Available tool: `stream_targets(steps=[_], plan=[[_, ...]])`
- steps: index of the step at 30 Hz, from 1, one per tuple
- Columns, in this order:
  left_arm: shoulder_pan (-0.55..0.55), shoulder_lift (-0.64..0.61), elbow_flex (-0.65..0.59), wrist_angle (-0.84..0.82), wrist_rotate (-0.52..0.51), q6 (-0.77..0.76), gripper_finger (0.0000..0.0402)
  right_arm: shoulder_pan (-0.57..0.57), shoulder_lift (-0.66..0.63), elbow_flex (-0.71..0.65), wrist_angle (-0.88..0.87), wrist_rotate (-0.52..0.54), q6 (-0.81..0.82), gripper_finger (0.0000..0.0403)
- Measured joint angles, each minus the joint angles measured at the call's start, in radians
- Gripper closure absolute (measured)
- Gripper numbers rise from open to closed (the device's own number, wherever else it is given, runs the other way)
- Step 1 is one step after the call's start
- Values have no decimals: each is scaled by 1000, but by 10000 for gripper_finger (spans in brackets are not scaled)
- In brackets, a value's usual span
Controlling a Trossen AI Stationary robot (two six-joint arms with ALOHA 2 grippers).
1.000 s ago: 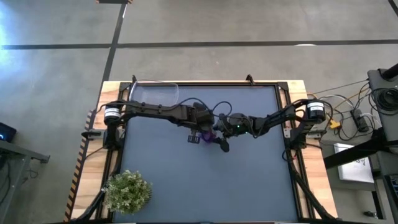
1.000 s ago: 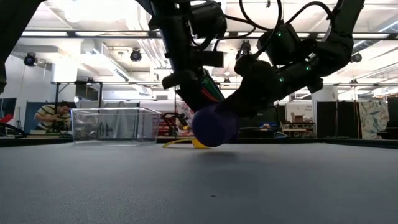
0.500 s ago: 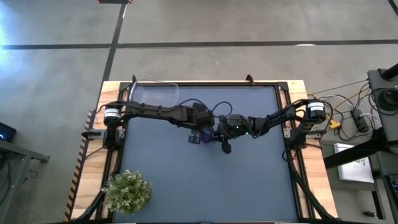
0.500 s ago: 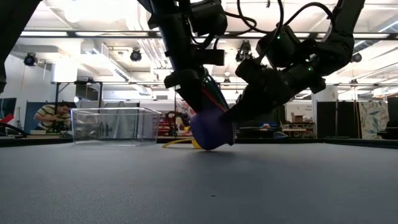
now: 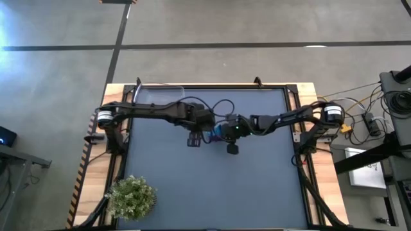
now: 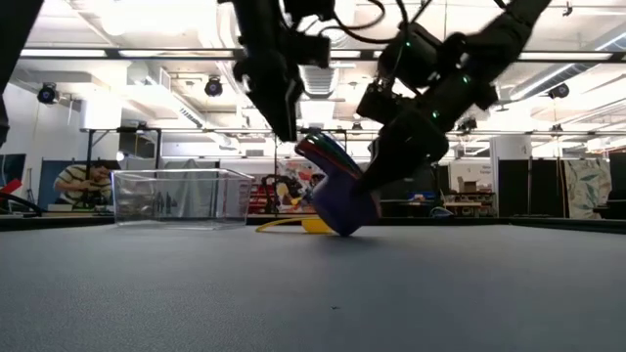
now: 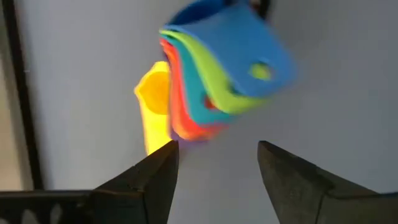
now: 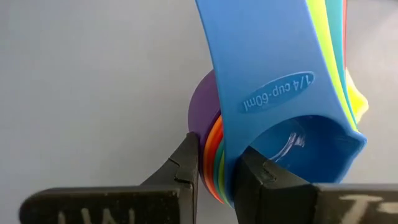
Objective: Nest measuring cups in basket
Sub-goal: Put the nested measuring cups into the transparent bin
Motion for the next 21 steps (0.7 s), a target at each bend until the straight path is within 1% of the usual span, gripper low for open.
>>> stream_targets(steps=[2,3,6,9,13,16,18,21], plan=[[10,-46,-37,23,50,-14,200,1,-10,43,-119,-3,-1,359],[15,-73,-65,63,68,-24,202,4,-11,65,-173,-3,-4,359],[30,-171,-196,233,122,-30,209,11,-14,124,-331,-9,-20,359],[41,-264,-344,400,163,-64,216,20,-10,178,-443,-14,-30,359],[45,-357,-507,550,175,-134,219,36,-8,227,-549,-18,-37,359],[45,-396,-578,629,212,-166,219,45,-8,244,-582,-25,-22,356],[45,-408,-602,648,216,-176,219,49,-4,249,-574,-25,-18,333],[45,-412,-610,652,216,-177,219,51,-4,251,-572,-25,-18,284]])
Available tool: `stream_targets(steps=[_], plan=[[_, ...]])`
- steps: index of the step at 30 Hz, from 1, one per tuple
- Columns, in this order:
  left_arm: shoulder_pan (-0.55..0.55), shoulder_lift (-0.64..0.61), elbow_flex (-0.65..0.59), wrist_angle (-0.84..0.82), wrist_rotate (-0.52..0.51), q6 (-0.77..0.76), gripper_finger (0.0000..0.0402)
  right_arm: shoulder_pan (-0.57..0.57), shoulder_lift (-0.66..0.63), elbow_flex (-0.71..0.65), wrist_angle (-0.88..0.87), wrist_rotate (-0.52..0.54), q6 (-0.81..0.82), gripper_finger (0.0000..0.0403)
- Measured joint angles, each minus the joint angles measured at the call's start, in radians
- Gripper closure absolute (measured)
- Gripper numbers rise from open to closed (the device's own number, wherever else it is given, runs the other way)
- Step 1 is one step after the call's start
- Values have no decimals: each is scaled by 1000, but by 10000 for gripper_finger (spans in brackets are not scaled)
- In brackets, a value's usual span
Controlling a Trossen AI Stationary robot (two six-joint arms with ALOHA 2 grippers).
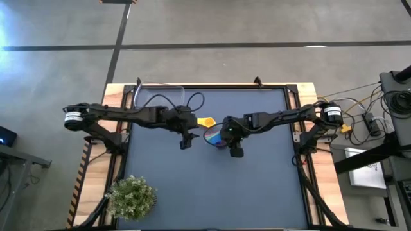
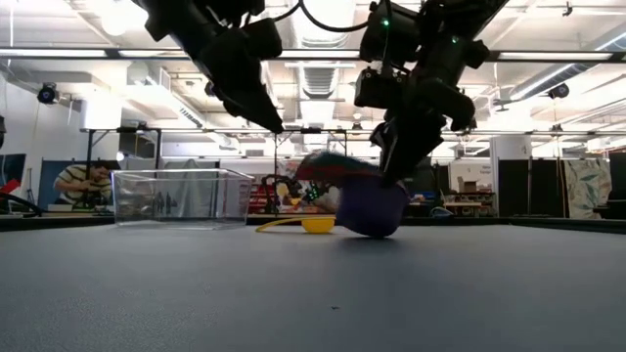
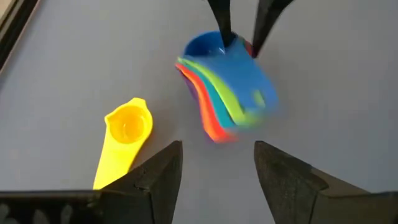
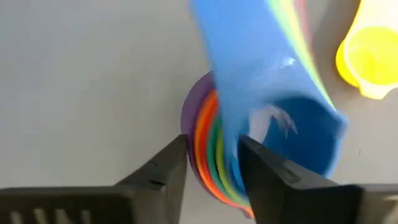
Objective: Nest measuring cups in basket
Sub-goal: Put the nested measuring cups into the transparent bin, then stack the yellow measuring cup on top of the blue measuring cup
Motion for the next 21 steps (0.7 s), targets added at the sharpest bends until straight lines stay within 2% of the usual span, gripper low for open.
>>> stream_targets(steps=[6,12,17,21], plan=[[0,21,8,17,-2,13,219,1,0,6,5,1,29,229],[10,54,10,53,-7,-1,219,3,-32,4,-41,-9,22,217],[42,106,10,52,-8,-4,219,7,-157,-41,-18,-16,18,223],[76,186,46,52,-11,-51,219,7,-326,-153,105,-103,19,223]])
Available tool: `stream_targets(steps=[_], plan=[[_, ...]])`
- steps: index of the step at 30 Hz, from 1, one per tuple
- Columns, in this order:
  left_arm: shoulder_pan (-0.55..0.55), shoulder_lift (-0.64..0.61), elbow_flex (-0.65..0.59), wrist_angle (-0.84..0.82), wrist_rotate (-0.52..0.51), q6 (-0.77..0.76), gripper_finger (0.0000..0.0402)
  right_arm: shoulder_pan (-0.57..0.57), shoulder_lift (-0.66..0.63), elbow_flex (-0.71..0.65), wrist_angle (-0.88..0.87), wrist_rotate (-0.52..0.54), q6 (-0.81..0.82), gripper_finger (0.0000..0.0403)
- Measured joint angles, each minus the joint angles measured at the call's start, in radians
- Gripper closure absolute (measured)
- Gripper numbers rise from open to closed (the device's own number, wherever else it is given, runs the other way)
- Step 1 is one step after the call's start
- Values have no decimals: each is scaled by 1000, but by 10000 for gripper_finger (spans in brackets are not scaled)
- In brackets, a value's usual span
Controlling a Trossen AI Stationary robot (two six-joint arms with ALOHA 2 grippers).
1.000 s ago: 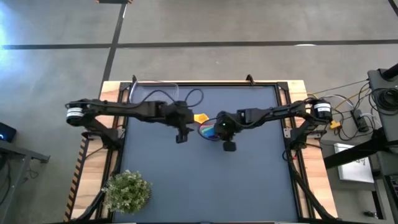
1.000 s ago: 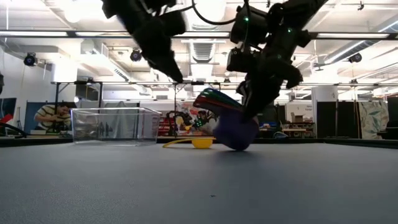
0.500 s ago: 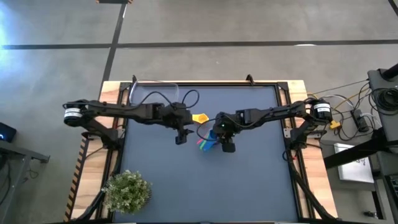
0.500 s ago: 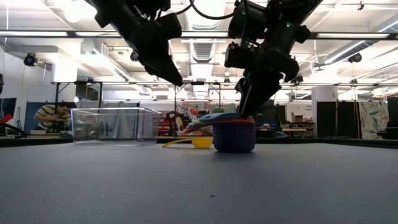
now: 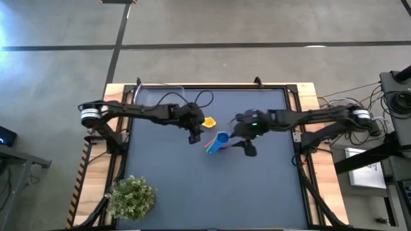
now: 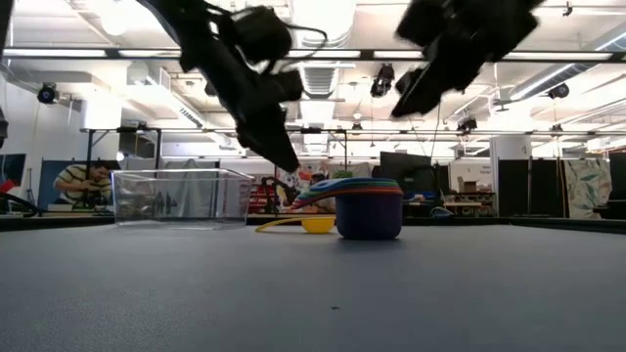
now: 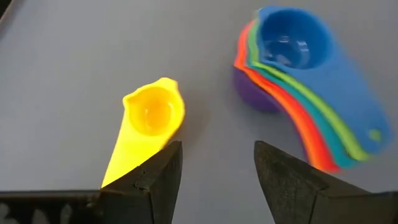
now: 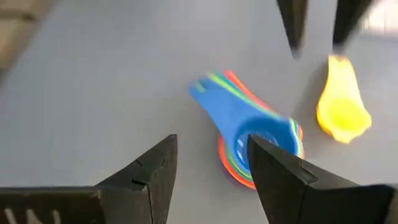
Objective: Nest measuring cups in basket
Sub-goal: Stack the yellow measuring cup on top of the blue measuring cup
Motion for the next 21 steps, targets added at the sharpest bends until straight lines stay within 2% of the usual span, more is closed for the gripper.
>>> stream_targets(steps=[3,7,10,12,14,21], plan=[[13,76,57,-18,-1,28,219,0,-137,-106,117,-51,15,223],[39,170,159,-105,0,103,218,3,-278,-220,245,-13,80,223],[60,214,241,-187,-3,161,213,18,-360,-269,264,-2,101,222],[73,231,273,-201,-42,204,205,29,-403,-296,263,-3,102,223],[86,249,286,-227,-70,230,193,35,-439,-322,277,-1,98,224],[113,301,308,-314,-71,273,120,35,-500,-394,315,-1,105,224]])
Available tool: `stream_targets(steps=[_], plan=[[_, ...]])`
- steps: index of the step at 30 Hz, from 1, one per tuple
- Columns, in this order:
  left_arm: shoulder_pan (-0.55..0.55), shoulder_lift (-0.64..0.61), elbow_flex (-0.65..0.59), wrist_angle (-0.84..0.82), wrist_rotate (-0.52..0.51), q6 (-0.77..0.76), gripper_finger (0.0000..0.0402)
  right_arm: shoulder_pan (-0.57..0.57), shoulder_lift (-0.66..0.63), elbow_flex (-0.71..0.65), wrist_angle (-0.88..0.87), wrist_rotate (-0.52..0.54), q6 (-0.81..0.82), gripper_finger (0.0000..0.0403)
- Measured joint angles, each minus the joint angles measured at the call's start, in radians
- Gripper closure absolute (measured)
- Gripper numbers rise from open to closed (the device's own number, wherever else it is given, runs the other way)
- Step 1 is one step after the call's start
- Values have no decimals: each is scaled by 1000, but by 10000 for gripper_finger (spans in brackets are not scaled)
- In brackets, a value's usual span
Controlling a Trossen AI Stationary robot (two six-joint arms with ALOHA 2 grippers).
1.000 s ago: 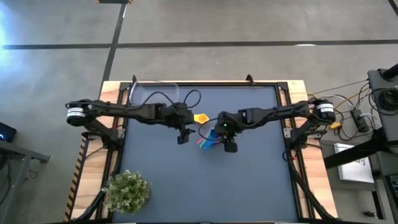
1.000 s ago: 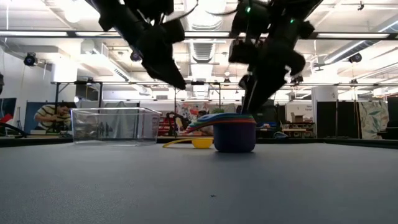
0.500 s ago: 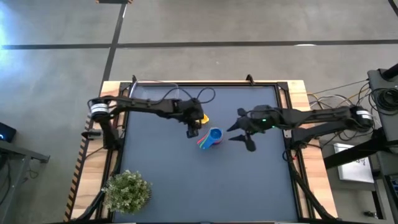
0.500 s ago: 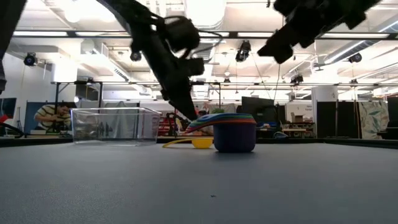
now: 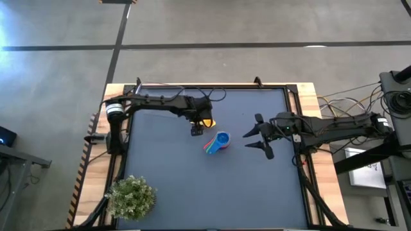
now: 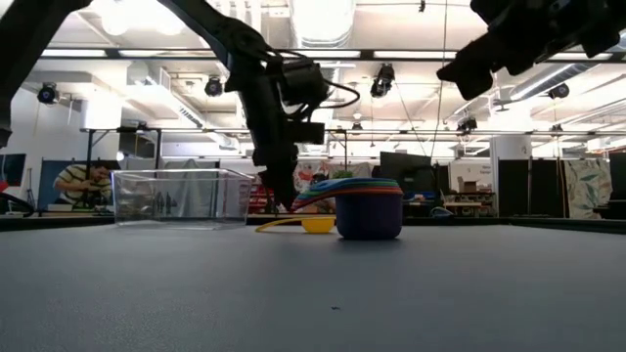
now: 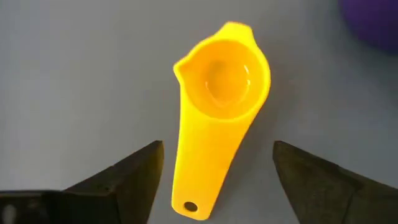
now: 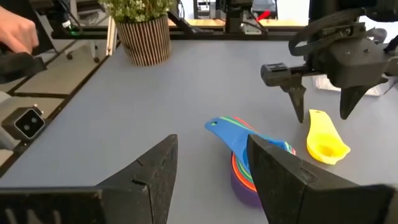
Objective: Nest measuring cups in basket
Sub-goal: Stack the yellow measuring cup on top of the blue measuring cup
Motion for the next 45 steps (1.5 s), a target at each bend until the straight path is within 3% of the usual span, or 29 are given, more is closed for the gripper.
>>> stream_targets(steps=[6,13,17,25,29,37,45], plan=[[23,44,11,18,-30,44,81,0,12,-5,5,0,-18,224],[61,101,36,-1,1,68,108,0,19,-5,6,1,-38,223],[65,105,47,-25,4,69,163,0,19,-5,6,0,-37,223],[66,105,113,-100,25,87,330,0,19,-5,13,0,-16,227],[65,104,165,-157,18,41,392,0,19,-5,13,0,1,227],[-16,103,297,-321,-150,-83,401,0,19,-6,12,0,-6,228],[-197,101,424,-461,-369,-314,401,0,17,-6,12,0,0,230]])
